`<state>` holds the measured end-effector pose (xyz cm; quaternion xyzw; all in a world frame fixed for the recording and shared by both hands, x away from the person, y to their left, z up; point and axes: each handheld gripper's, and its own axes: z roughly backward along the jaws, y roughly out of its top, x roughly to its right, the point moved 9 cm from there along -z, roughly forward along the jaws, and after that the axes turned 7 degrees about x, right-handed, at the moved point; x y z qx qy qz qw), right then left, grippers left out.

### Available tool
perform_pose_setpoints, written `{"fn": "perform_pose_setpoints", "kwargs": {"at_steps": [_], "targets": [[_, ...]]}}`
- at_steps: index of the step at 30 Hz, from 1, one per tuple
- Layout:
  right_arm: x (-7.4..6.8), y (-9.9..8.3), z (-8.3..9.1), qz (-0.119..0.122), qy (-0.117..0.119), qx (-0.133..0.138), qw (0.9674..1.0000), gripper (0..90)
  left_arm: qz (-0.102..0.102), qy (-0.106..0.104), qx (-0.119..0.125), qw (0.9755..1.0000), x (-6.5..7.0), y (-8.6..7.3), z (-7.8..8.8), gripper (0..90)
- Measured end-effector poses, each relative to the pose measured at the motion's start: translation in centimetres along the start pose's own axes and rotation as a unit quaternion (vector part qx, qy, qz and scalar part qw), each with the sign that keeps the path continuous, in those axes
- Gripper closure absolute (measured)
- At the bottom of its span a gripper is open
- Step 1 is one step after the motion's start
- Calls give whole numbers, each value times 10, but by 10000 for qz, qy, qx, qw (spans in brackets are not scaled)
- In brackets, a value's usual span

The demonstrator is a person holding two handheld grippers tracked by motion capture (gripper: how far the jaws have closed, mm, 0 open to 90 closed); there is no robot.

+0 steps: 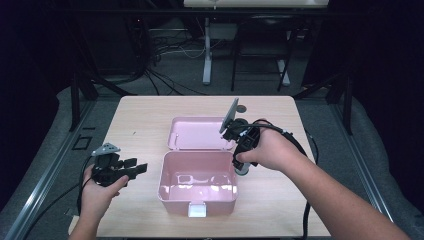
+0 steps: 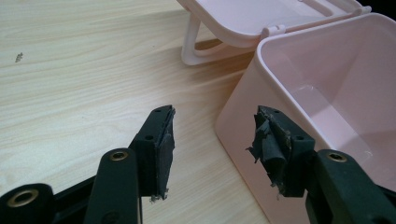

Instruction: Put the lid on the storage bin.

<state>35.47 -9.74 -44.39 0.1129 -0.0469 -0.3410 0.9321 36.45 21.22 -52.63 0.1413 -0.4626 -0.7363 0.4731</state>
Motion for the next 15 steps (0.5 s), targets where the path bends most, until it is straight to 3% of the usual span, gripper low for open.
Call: {"fn": "perform_pose_setpoints", "kwargs": {"at_steps": [15], "targets": [[-13,11,-14,288,85,-86,9995,501,11,1,11,10000,-2,0,0,475]]}}
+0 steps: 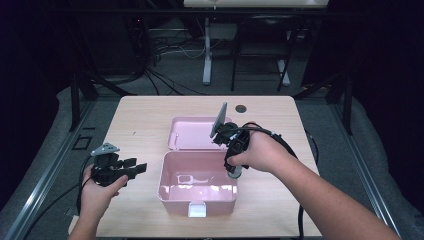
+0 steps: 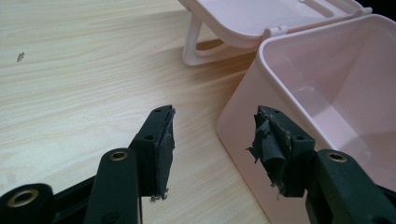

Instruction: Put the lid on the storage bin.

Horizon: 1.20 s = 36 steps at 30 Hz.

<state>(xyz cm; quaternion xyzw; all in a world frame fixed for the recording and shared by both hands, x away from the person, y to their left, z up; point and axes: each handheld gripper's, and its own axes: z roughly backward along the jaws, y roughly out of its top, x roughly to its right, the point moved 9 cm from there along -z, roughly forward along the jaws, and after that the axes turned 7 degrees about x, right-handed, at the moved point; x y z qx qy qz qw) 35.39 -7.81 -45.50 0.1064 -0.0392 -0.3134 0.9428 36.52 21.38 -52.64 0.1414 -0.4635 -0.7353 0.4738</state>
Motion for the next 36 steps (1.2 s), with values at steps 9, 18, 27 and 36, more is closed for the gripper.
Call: {"fn": "perform_pose_setpoints", "kwargs": {"at_steps": [9,18,27,36], "targets": [[-7,7,-11,144,48,-61,9999,501,12,-6,-10,10000,-1,0,0,475],[-9,11,-17,245,67,-57,9997,501,20,-6,-11,10000,-1,-1,-1,475],[-13,12,-27,754,183,-64,9970,501,14,-2,-24,10000,-1,-1,-1,474],[-15,9,-36,1504,158,-96,9885,500,22,4,-29,10000,-1,-1,-1,474]]}}
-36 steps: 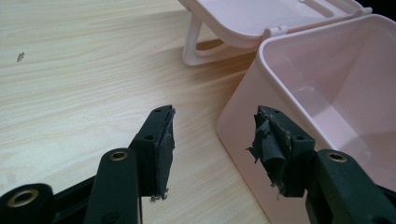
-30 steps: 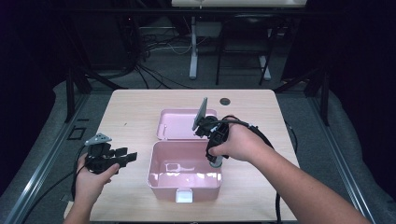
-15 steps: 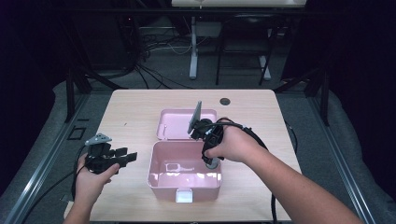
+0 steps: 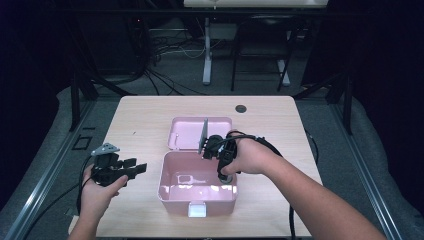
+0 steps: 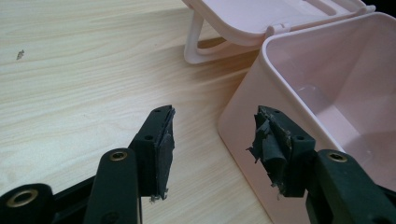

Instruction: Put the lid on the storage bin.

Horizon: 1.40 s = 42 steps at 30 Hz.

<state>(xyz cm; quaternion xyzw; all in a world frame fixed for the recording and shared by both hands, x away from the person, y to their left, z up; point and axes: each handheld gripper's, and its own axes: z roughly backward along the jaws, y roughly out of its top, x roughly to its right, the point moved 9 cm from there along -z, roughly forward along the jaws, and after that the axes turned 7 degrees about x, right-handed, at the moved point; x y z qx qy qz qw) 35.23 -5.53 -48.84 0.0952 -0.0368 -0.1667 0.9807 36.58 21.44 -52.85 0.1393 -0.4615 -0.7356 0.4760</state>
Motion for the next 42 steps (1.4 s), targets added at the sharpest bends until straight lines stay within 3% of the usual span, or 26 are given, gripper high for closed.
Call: {"fn": "perform_pose_setpoints", "kwargs": {"at_steps": [6,11,15,42], "targets": [[-3,1,-5,399,37,53,9992,501,1,8,-9,10000,-1,0,-1,474],[-7,4,-9,826,151,167,9963,500,9,5,-1,10000,-1,0,0,474],[-6,3,-14,925,108,66,9956,500,6,8,-7,10000,-1,0,0,474],[-1,-5,-47,894,113,-118,9959,500,11,16,-25,10000,-2,-1,-1,474]]}}
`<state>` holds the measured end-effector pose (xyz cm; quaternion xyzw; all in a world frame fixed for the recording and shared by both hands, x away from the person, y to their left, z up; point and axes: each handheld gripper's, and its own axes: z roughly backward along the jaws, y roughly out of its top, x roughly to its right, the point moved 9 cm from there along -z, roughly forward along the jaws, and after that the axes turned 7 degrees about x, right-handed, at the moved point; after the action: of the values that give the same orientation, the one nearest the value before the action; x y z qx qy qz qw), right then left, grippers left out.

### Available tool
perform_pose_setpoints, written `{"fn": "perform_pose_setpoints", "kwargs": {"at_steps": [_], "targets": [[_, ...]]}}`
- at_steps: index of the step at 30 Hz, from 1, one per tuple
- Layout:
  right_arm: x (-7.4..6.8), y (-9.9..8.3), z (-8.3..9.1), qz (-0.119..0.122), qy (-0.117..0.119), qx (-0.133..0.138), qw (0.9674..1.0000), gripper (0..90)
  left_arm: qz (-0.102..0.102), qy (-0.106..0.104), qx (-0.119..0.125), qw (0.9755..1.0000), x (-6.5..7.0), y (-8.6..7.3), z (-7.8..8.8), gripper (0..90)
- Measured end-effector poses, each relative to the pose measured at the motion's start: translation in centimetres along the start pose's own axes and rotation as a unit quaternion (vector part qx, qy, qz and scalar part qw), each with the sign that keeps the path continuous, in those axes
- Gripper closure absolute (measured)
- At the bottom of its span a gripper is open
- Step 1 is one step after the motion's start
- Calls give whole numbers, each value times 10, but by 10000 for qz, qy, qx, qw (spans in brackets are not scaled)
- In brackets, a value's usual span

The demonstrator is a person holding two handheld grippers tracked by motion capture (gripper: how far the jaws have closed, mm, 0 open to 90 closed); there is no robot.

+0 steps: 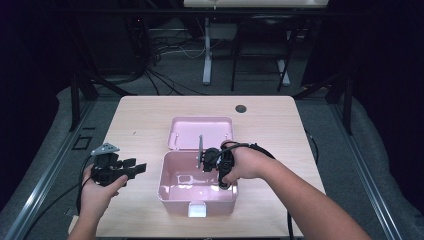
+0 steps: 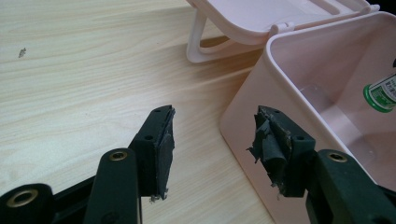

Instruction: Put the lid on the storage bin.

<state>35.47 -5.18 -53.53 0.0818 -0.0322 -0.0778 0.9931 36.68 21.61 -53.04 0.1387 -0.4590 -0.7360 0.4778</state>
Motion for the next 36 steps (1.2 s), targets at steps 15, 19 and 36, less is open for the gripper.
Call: {"fn": "perform_pose_setpoints", "kwargs": {"at_steps": [15,19,36], "targets": [[2,-5,-23,12,4,-142,9999,500,10,5,-35,10000,0,-2,-3,474],[1,-4,-27,5,38,-180,9998,500,-5,-7,-56,10000,0,-3,-3,473],[2,-3,-40,145,-36,-243,9996,500,3,-6,-71,10000,0,-3,-4,474]]}}
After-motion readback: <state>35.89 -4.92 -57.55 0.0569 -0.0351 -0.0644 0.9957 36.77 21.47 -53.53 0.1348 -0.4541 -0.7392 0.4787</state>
